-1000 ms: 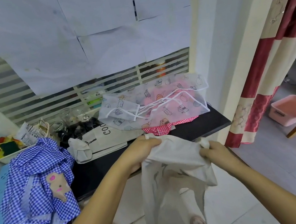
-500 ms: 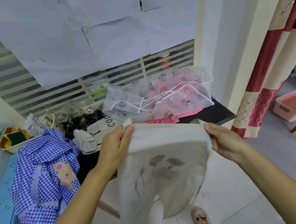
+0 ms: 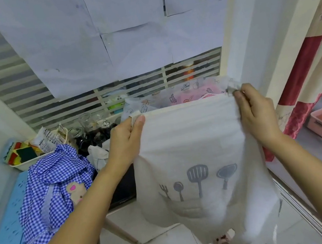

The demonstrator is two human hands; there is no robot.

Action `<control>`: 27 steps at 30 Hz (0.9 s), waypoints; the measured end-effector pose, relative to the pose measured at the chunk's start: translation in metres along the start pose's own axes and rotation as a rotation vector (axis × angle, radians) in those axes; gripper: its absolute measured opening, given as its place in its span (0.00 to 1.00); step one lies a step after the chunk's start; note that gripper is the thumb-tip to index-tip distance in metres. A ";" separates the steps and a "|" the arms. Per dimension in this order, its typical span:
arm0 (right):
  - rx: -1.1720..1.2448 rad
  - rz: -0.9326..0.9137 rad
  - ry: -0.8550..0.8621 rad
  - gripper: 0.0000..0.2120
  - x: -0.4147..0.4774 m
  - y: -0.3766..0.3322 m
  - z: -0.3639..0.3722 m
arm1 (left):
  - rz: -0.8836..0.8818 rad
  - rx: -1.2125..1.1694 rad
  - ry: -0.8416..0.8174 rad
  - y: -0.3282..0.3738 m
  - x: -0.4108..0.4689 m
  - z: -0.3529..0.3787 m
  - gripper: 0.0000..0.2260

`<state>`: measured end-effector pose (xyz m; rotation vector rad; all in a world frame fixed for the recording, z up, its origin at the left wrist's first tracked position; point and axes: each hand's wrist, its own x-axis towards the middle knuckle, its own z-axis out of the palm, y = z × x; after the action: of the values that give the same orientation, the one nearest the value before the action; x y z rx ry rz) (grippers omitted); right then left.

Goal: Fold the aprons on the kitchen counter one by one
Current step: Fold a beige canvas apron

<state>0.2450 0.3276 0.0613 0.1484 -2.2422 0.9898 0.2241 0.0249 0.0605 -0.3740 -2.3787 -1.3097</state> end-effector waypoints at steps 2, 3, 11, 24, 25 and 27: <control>0.020 -0.054 0.038 0.10 0.027 0.007 0.005 | 0.077 0.023 0.032 0.007 0.026 -0.001 0.23; 0.037 -0.087 0.047 0.10 0.042 0.012 0.008 | 0.102 0.031 0.041 0.009 0.039 0.000 0.23; 0.117 -0.167 -0.048 0.06 0.161 0.053 0.069 | 0.104 0.221 0.126 -0.029 0.150 0.025 0.11; 0.021 0.148 -0.686 0.17 0.291 0.208 0.244 | -0.259 0.491 0.100 -0.188 0.268 0.116 0.14; 0.040 0.215 -0.695 0.17 0.289 0.214 0.254 | -0.323 0.476 0.110 -0.197 0.268 0.122 0.14; 0.066 0.331 -0.710 0.15 0.291 0.224 0.279 | -0.467 0.440 0.131 -0.214 0.274 0.139 0.12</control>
<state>-0.2065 0.3388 -0.0309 0.1822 -2.9453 1.3398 -0.1369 0.0418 -0.0381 0.4029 -2.6345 -0.8945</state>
